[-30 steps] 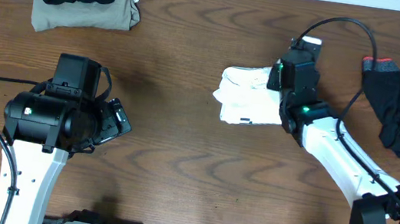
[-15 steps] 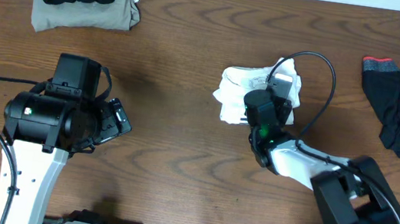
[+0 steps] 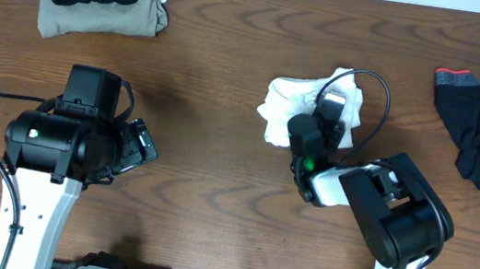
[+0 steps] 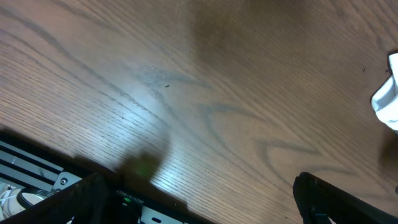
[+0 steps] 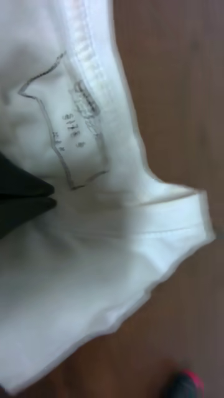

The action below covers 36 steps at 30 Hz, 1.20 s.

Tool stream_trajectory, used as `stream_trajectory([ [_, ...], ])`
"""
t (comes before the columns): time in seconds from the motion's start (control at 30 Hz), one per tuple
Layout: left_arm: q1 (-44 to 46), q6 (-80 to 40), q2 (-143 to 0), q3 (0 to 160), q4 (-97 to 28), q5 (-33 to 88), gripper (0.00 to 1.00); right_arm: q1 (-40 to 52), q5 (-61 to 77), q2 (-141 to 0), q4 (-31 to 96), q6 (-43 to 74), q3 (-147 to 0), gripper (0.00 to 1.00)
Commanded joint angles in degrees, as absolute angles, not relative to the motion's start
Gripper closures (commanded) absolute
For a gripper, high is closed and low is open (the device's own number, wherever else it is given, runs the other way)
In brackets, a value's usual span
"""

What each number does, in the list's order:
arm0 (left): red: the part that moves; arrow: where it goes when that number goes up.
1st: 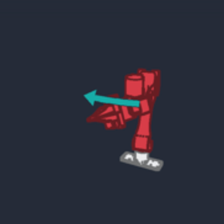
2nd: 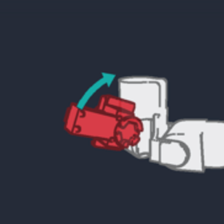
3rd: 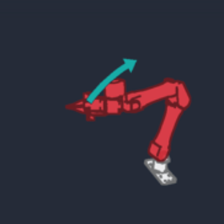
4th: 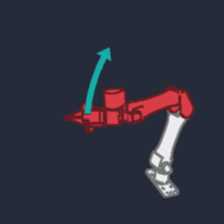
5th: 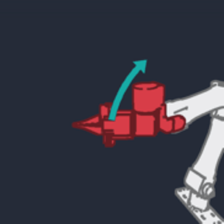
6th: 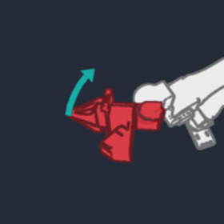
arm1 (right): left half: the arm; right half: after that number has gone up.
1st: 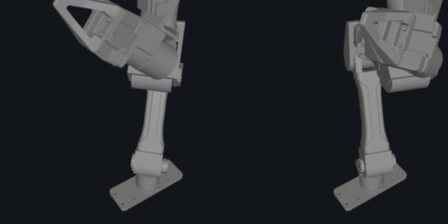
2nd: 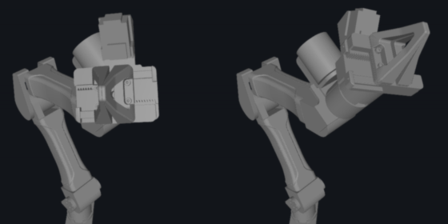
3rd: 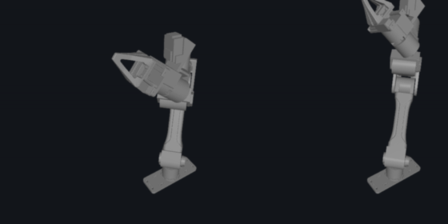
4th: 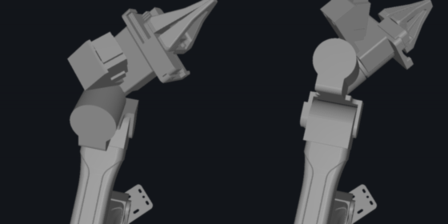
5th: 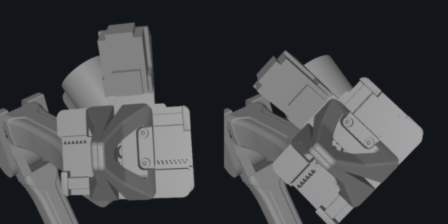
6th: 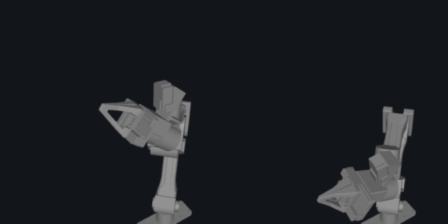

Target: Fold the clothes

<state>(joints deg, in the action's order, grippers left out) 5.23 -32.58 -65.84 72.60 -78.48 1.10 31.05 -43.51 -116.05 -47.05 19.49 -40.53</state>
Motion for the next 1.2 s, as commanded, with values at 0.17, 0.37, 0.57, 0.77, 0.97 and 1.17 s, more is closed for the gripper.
stream_trajectory([
  [0.17, 4.89, -31.79, -65.91, 72.53, -78.13, 0.82, 0.02, 35.4, -50.52, -111.77, -66.13, -7.62, -40.29, 0.99],
  [0.37, 4.89, -31.77, -65.91, 72.53, -78.15, 0.82, 0.02, 35.99, -44.56, -111.44, -56.42, -4.19, -40.29, 0.99],
  [0.57, 4.89, -31.79, -65.91, 72.53, -78.13, 0.82, 0.02, 34.72, -42.98, -115.44, -48.03, 9.1, -40.29, 0.99],
  [0.77, 4.89, -31.79, -65.91, 72.53, -78.17, 0.82, 0.02, 33.58, -42.81, -121.56, -52.31, 9.39, -40.32, 0.99],
  [0.97, 4.89, -31.79, -65.91, 72.53, -78.15, 0.82, 0.02, 33.82, -48.47, -122.19, -62.67, 5.52, -40.34, 0.99],
  [1.17, 4.89, -31.79, -65.91, 72.53, -78.15, 0.82, 0.02, 34.13, -54.09, -118.26, -82.48, -15.66, -40.34, 0.99],
])
